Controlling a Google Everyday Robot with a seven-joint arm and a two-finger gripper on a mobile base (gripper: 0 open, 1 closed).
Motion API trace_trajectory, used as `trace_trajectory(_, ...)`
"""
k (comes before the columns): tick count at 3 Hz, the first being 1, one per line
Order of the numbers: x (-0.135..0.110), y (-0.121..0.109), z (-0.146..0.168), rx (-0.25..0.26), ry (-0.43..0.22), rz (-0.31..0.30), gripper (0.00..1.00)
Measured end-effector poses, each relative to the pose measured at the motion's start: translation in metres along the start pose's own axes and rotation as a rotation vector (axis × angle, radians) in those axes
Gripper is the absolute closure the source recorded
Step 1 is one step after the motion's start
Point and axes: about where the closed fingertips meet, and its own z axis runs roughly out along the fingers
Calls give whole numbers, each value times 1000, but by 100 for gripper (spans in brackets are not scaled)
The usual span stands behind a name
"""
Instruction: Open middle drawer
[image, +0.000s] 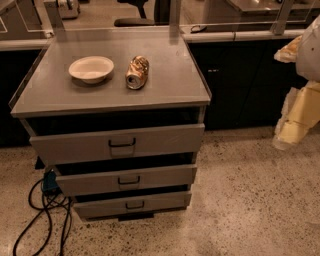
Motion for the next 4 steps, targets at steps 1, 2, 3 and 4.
trace_trajectory(1, 0, 0, 0, 0, 0, 0, 0)
trace_trajectory(2, -3, 10, 7, -15, -15, -14, 0)
trace_trajectory(3, -16, 31, 26, -34, -46, -75, 0)
trace_trajectory(4, -34, 59, 71, -24, -48, -172, 0)
